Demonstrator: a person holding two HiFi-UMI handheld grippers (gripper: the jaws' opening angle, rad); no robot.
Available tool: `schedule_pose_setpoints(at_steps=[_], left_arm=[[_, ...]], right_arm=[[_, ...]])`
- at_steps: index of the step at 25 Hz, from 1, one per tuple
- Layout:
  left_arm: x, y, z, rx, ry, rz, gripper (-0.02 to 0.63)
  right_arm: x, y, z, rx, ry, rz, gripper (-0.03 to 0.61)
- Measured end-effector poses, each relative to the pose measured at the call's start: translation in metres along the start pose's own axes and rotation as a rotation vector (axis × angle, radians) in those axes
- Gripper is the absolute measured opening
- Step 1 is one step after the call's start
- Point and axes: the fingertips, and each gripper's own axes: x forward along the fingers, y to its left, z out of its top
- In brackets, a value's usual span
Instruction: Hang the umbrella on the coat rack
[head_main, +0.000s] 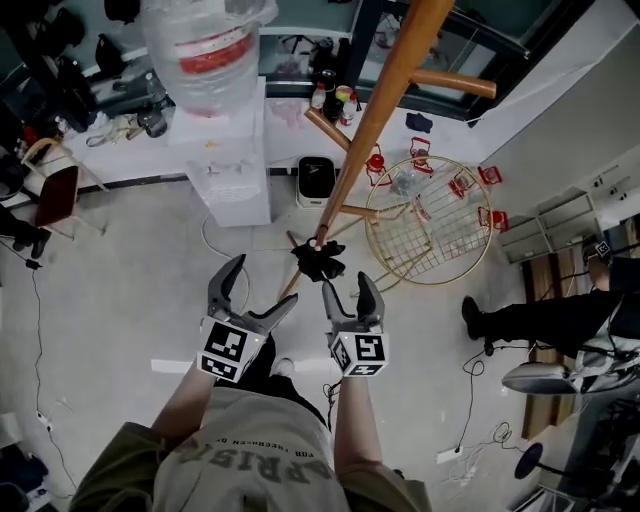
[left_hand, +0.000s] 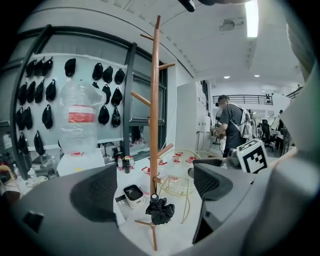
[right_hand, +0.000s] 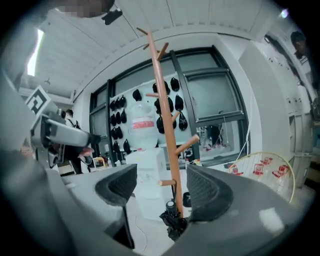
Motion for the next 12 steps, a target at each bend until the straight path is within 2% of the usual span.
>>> schedule_pose_setpoints(at_steps=[7,12], left_arm=[[-0.032,-0.003,0.031,0.005,-0.111,0.080,0.471],[-0.056,-0.009,0.047,0.024,-0.192,0.115,0.471]], right_arm=[[-0.061,0.028,0.077,-0.055,-0.167,0.006,0.302],[-0.090,0.040,0.108,-0.091,-0.244,-0.015,0.298]])
